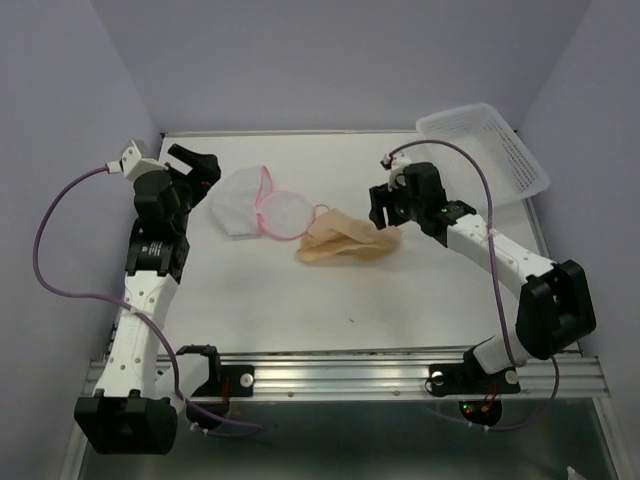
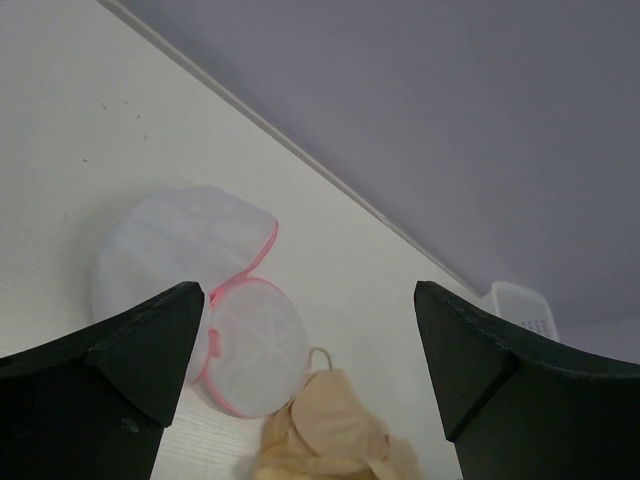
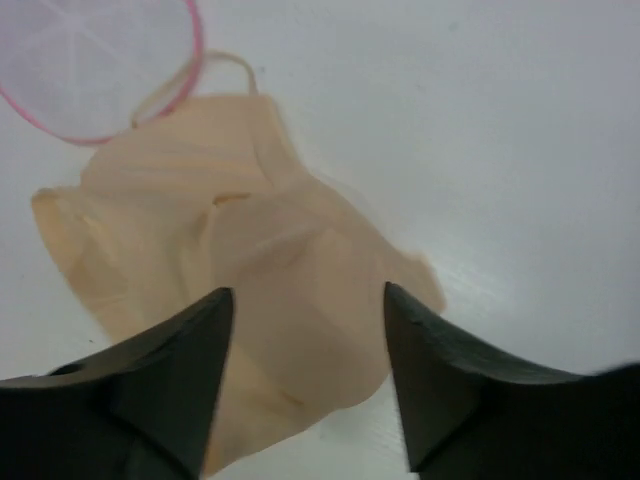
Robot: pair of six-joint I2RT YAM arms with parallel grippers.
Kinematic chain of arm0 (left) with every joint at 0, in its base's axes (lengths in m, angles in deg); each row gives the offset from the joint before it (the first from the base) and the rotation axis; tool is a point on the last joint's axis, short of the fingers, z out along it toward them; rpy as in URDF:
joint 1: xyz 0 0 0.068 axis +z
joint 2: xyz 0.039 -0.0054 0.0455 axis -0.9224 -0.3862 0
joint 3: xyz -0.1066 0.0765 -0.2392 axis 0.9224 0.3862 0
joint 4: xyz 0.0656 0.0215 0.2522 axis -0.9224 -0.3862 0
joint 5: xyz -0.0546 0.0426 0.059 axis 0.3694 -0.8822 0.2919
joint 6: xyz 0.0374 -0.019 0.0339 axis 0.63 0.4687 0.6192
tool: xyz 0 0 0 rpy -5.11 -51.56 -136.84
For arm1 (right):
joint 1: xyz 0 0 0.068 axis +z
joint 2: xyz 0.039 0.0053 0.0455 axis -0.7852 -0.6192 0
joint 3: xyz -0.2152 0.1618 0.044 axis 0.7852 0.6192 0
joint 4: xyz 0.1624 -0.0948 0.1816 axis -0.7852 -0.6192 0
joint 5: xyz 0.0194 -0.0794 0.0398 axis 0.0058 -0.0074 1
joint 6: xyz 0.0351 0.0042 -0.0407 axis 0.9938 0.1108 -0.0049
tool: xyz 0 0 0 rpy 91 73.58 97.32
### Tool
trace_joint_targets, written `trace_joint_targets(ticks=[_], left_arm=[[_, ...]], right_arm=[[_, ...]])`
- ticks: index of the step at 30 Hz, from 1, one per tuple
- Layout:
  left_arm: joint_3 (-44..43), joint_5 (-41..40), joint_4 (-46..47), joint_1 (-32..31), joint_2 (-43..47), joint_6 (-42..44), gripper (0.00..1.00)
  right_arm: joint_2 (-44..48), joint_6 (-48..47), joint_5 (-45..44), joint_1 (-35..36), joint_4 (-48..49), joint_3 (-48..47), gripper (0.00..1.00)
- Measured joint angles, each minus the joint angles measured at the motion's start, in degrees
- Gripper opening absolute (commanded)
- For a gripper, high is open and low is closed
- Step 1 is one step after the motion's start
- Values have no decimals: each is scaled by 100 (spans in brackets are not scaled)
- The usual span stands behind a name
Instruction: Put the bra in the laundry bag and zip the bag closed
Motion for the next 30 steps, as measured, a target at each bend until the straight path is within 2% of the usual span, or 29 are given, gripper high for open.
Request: trace_joint_targets(ticks=[1,2,6,13,22,30], left_arm=[[35,7,-11,0,48,-17,99],[61,17,-11,-2,66,-37,99],[98,133,-17,-103,-55,-57,99],[98,136,-57,-1086,-678,9,99],[96,546,-129,-2157,-1676,356,99],[-4,935,-160,-2583,-2826,518,99]], right_arm=[[129,103,-149,-31,-68,433,94],[273,157,-284,-37,-105,811,100],[1043,540,-780,-76,-533,1696,100],[2358,1543,-1375,-72,-564,1840,100],[2162,3067,-1963,-107,-1174,2059,100],[2184,3899,-1897,-382,-1370,2903,97]])
